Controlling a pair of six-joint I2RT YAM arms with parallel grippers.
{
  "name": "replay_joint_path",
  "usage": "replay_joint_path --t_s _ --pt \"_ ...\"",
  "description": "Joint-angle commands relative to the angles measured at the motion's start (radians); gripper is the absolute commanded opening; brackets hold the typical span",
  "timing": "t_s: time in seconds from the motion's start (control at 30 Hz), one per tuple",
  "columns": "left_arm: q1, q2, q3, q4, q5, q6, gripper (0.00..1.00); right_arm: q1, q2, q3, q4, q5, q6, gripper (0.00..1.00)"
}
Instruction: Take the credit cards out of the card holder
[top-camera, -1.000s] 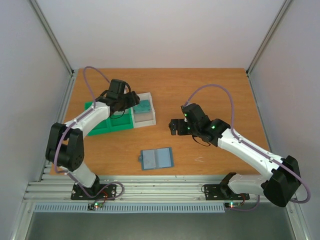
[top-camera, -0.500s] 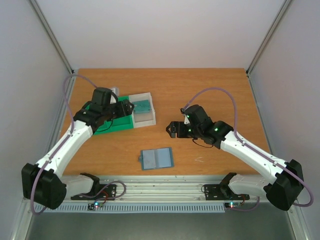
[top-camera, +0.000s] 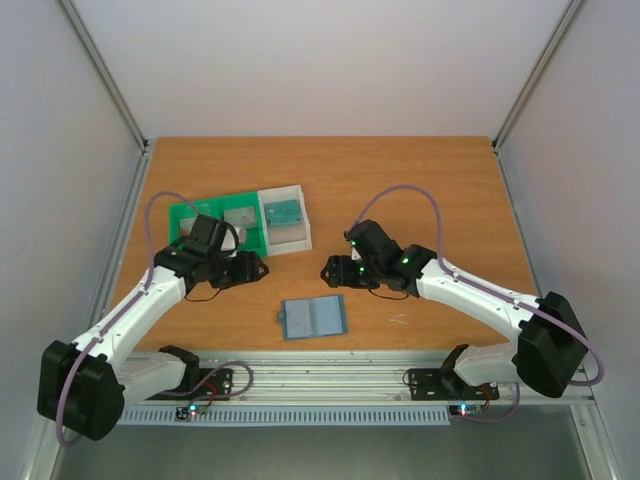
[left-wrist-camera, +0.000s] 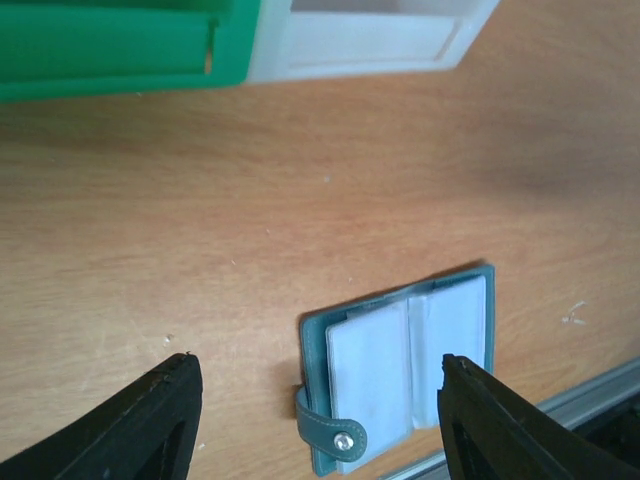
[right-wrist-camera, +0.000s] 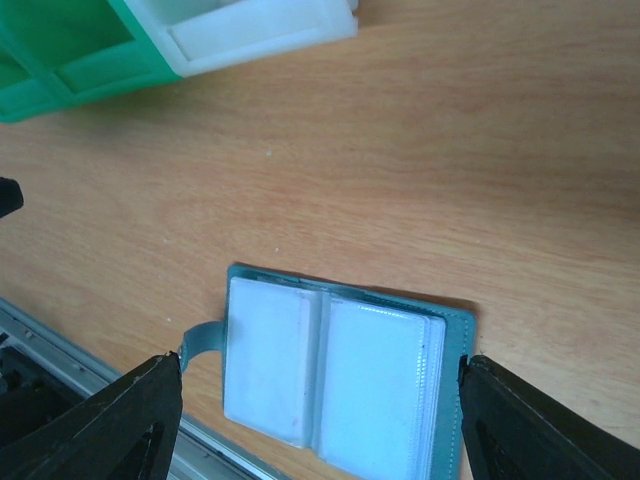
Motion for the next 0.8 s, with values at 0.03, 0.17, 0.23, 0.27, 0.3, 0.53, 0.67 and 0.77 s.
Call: replay_joint_path --t_s 0.03,0.17,0.23,0.27,0.3,0.53,0.67,0.77 --pt "-0.061 0.021 -0.029 0.049 0.029 -0.002 0.66 0.033 0.037 0.014 0.031 0.018 0.043 0.76" --pt "-0.118 0.050 -0.086 0.125 0.028 -0.026 0.67 0.054 0.062 0.040 0.020 0.032 0.039 0.76" --pt "-0.136 0.066 -0.101 0.151 0.034 -0.038 0.68 0.066 0.066 0.056 0.007 0.048 0.032 0.76" --pt "-0.146 0.076 -0.103 0.157 0.036 -0.040 0.67 0.070 0.066 0.059 0.003 0.053 0.029 0.76" --pt "-0.158 0.083 -0.102 0.159 0.035 -0.043 0.67 0.075 0.068 0.061 0.000 0.057 0.028 0.76" --pt "-0.263 0.106 -0.105 0.141 0.003 -0.064 0.69 0.096 0.086 0.060 -0.001 0.072 0.047 0.75" --pt "-0.296 0.095 -0.118 0.126 -0.025 -0.081 0.69 0.103 0.096 0.058 0.012 0.073 0.056 0.74" --pt "-0.309 0.088 -0.139 0.133 -0.045 -0.094 0.69 0.106 0.103 0.059 0.016 0.072 0.056 0.74"
